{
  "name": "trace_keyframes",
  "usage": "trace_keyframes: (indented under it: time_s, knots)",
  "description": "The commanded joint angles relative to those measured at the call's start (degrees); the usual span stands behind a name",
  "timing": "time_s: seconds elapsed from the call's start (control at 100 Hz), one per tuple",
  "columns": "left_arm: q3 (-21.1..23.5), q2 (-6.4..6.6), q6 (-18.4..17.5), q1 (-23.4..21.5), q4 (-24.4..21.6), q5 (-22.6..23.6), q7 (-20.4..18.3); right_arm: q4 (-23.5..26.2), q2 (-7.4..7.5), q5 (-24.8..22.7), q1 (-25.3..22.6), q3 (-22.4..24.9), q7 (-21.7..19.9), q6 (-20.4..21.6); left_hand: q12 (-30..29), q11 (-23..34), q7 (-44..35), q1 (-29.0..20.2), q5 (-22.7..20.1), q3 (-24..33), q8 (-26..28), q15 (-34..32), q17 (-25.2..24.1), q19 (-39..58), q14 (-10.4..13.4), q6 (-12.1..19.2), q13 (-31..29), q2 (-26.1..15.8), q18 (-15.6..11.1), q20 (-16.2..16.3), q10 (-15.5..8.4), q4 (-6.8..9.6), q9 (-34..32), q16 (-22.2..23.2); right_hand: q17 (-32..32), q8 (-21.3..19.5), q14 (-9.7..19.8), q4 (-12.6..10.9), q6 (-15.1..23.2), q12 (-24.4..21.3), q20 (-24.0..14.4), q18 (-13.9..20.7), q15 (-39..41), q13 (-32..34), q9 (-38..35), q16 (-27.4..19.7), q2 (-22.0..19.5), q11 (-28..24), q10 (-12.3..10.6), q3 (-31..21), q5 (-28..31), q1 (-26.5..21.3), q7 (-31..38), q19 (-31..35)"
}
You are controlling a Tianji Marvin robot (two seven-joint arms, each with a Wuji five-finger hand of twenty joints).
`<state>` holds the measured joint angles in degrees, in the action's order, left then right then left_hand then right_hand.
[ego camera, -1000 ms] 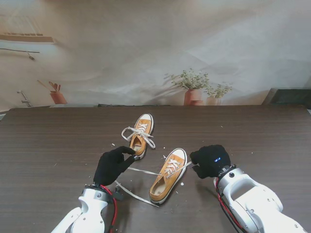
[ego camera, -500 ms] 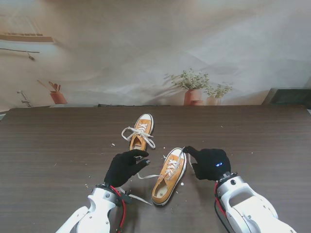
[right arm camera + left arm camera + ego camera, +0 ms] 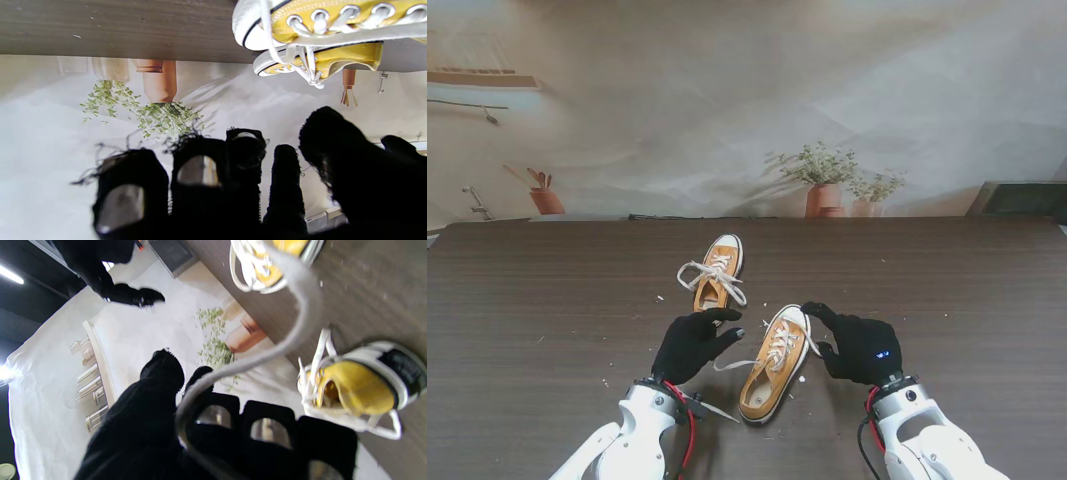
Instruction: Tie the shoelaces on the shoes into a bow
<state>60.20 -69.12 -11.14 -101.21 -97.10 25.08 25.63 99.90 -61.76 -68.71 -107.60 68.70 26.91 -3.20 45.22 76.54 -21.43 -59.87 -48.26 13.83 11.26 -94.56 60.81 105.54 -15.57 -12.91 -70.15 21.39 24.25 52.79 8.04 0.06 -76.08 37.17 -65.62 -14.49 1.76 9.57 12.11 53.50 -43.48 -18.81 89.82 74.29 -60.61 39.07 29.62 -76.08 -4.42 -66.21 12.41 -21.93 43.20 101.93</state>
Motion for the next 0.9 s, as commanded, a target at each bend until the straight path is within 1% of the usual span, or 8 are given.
trace_keyframes:
  time_s: [0.0, 0.09, 0.27, 0.37, 0.52, 0.73, 0.81, 0.89]
  knots:
    - [0.96, -0.29, 0.32, -0.97, -0.62, 2.58, 1.68, 1.47, 0.13, 0.17, -1.44, 1.48, -2.98, 0.88, 0.37, 2.08, 0.54, -0.25, -2.09, 1.17, -0.67, -3.71, 2.43, 14.43, -1.13, 2.97, -2.48, 0.21, -13.37, -0.48, 2.43, -1.24, -2.20, 1.14, 0.25, 1.05, -2.64, -1.29, 0.82, -1.36, 2.15, -4.26, -2.85, 1.06, 2.69, -2.60, 0.13, 0.97, 1.51, -1.22, -0.91, 3.50, -0.56, -1.31]
    - [2.24, -0.15, 0.01, -1.59, 1.39, 8.03, 5.81, 2.44, -0.11, 2.02, -2.22, 2.58, -4.32, 2.12, 0.34, 2.03, 0.03, -0.14, -2.39, 1.33, -0.09, -3.69, 2.46, 14.43, -1.10, 3.18, -2.47, 0.39, -13.55, -0.39, 2.20, -1.26, -2.19, 1.13, 1.94, 1.39, -5.06, -1.62, 0.11, -2.64, 4.98, -7.57, -8.12, 0.95, 6.31, -6.21, 0.01, 2.53, 2.57, 0.44, 0.94, 5.86, -1.31, -7.16]
    - [5.01, 0.10, -0.40, -2.93, 5.90, 11.80, 9.57, 2.23, -0.23, 4.53, -1.23, 2.52, -7.78, 2.33, 0.26, 2.11, -1.22, 0.06, -2.45, 1.61, 0.97, -3.64, 2.45, 14.43, -0.77, 3.06, -2.49, 0.37, -13.70, -0.26, 1.91, -1.36, -2.21, 1.06, 14.14, 1.44, -8.55, -1.91, 0.47, -6.41, 4.18, -7.36, -21.71, 0.08, 14.90, -14.49, -0.74, 7.36, 4.51, 4.51, 4.35, 6.27, -3.27, -14.62]
    - [5.89, -0.03, -0.61, -3.75, 7.63, 11.57, 10.50, 1.28, -0.20, 5.17, 0.11, 1.42, -8.98, 1.51, 0.23, 2.10, -1.77, 0.16, -2.65, 1.56, 1.30, -3.59, 2.40, 14.43, -0.77, 2.93, -2.48, 0.30, -13.48, -0.39, 1.88, -1.41, -2.19, 1.03, 26.32, 1.38, -9.84, -1.68, 0.56, -12.18, 2.98, -6.72, -31.91, -10.25, 22.22, -15.24, 0.13, 13.10, 6.63, 5.42, 4.88, 6.28, -3.89, -22.92]
    - [6.36, -0.19, -0.90, -4.44, 9.01, 11.19, 11.22, -0.49, -0.13, 5.62, 2.30, -0.53, -9.50, 0.95, 0.17, 2.07, -2.55, 0.07, -2.50, 1.49, 1.64, -3.47, 2.35, 14.43, -0.77, 2.91, -2.49, 0.23, -13.06, -0.71, 1.80, -1.43, -2.19, 0.96, 40.68, 1.40, -11.45, -1.24, 0.10, -24.58, 8.03, -4.46, -50.31, -24.18, 30.31, -18.02, 1.85, 24.46, 9.58, 5.40, 5.65, 6.10, -4.30, -35.80]
    - [6.06, -0.26, -1.71, -4.86, 8.86, 10.45, 10.94, -4.62, 0.32, 5.41, 7.20, -3.01, -9.08, 6.12, 0.09, 2.08, -3.43, -0.29, -2.17, 1.11, 1.51, -3.15, 2.32, 14.43, -1.47, 3.06, -2.45, 0.00, -12.65, -0.98, 1.77, -1.42, -2.20, 0.83, 51.96, 0.72, -12.10, -0.84, 4.06, -30.79, 14.78, -1.41, -63.68, -35.27, 36.95, -22.01, 7.07, 30.15, 9.53, -1.55, 6.11, 1.84, -3.29, -47.84]
    - [6.07, -0.22, -1.75, -5.16, 8.11, 10.34, 10.61, -6.48, 0.52, 4.58, 9.22, -4.06, -7.00, 8.92, 0.04, 2.09, -3.81, -0.46, -1.98, 0.73, 1.24, -2.99, 2.32, 14.43, -3.06, 3.09, -2.39, -0.15, -12.59, -1.02, 1.74, -1.33, -2.19, 0.84, 53.52, -0.05, -11.85, -1.39, 6.45, -31.06, 15.58, -1.46, -64.50, -36.27, 37.50, -22.20, 9.20, 30.39, 9.03, -5.78, 8.01, -1.62, -1.84, -49.22]
    - [6.09, -0.18, -1.89, -5.35, 7.46, 10.37, 10.41, -8.93, 0.91, 2.26, 11.62, -5.44, -3.27, 11.73, 0.03, 2.09, -3.97, -0.64, -1.88, 0.56, 1.14, -3.01, 2.32, 14.43, -2.94, 3.24, -2.42, -0.25, -12.62, -1.04, 1.74, -1.28, -2.19, 0.85, 53.88, -1.00, -11.55, -1.79, 8.95, -31.13, 16.11, -1.35, -64.73, -36.51, 36.91, -22.23, 12.44, 30.34, 8.34, -10.13, 11.63, -5.32, -0.30, -49.72]
